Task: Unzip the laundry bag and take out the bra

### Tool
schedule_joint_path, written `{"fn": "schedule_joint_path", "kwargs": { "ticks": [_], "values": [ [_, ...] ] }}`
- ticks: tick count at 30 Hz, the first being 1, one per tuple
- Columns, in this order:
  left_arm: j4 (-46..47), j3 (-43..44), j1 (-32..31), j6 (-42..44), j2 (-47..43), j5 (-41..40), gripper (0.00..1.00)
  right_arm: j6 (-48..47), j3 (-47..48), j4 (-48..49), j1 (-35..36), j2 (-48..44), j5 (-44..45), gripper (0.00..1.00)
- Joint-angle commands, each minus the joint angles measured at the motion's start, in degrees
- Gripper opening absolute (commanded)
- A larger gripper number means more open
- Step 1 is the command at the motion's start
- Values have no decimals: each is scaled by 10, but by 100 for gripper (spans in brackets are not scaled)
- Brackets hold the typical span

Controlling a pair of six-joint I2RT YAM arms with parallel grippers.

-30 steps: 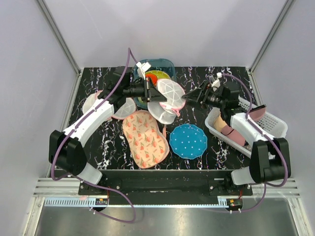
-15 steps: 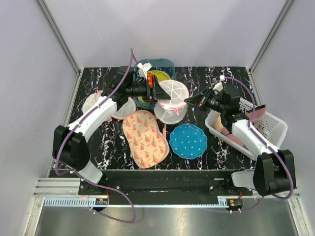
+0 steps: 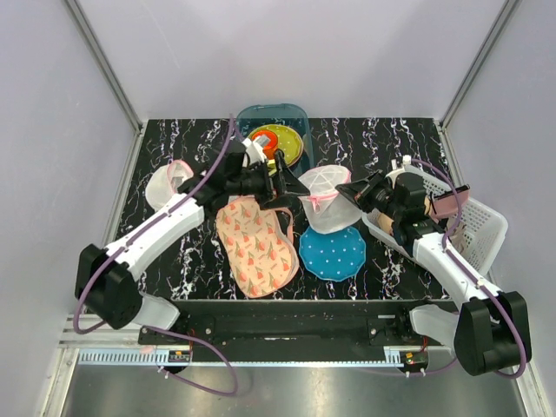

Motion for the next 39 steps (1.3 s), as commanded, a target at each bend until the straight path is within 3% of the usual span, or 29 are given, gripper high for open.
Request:
{"fn": "schedule_joint_path", "kwargs": {
  "ticks": [1, 15, 17, 21, 22, 23, 25, 29, 31, 36, 39],
  "values": [
    [83, -24, -9, -85, 35, -4, 99, 4, 16, 28, 6, -5, 16, 0],
    [218, -11, -10, -171, 167, -39, 99, 3, -3, 11, 6, -35, 22, 0],
    [230, -13, -9, -182, 175, -44, 95, 3, -4, 8, 6, -40, 24, 0],
    [236, -10, -7, -184, 180, -54, 39, -33, 8, -41, 6, -53, 28, 0],
    [220, -4, -5, -180, 176, -57, 13, -49, 18, -60, 6, -53, 27, 18],
    [209, 1, -5, -171, 176, -62, 2, -87, 30, -84, 5, -50, 28, 38],
    [188, 9, -4, -161, 172, -66, 0, -119, 68, -164, 6, -52, 44, 68],
    [184, 8, -4, -151, 163, -69, 0, -183, 106, -219, 33, -85, 95, 66],
    [184, 9, -4, -151, 162, -68, 0, -205, 144, -260, 84, -84, 136, 65],
    [174, 20, -4, -142, 160, -68, 0, -217, 176, -285, 164, -30, 155, 47],
    [171, 22, -4, -140, 157, -67, 0, -211, 171, -275, 193, 0, 156, 43]
  ]
}}
